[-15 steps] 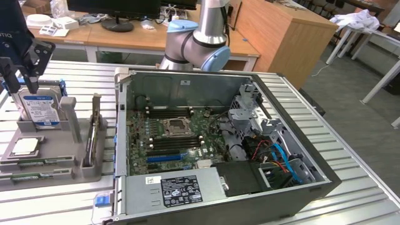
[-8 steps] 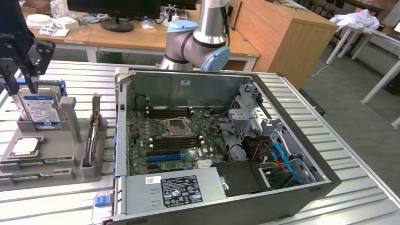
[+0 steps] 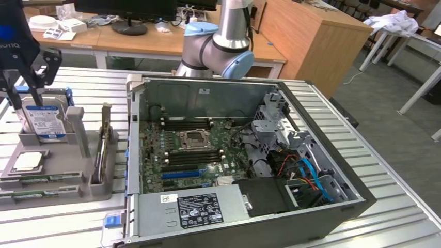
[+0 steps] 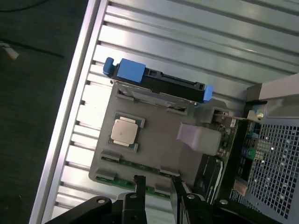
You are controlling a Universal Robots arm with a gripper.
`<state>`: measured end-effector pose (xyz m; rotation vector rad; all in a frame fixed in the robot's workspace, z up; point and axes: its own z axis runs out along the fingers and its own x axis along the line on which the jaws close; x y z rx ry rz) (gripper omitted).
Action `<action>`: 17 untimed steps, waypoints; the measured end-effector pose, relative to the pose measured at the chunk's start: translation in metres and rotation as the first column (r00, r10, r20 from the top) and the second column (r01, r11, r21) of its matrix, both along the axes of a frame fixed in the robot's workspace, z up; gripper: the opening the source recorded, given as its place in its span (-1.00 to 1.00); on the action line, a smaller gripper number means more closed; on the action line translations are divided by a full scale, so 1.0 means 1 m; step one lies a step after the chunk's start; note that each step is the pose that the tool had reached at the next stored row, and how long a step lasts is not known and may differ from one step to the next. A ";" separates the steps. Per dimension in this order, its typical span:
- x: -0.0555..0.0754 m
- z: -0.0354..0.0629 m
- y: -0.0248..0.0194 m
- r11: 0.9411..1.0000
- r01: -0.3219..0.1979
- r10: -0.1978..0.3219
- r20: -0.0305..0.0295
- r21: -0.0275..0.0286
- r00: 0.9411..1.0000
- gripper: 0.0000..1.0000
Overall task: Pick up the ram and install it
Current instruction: 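Pick up the ram and move it above insertion slot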
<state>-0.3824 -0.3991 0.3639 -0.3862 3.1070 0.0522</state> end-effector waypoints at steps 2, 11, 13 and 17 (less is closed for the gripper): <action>0.000 -0.0026 0.0000 0.999 -0.036 0.036 0.000 0.000 0.999 -0.30; 0.000 -0.0145 0.0000 0.980 -0.199 0.199 0.000 0.000 0.980 -0.30; 0.000 -0.0173 0.0000 0.972 -0.235 0.235 0.000 0.000 0.972 -0.30; 0.000 -0.0225 0.0000 0.952 -0.305 0.305 0.000 0.000 0.952 -0.30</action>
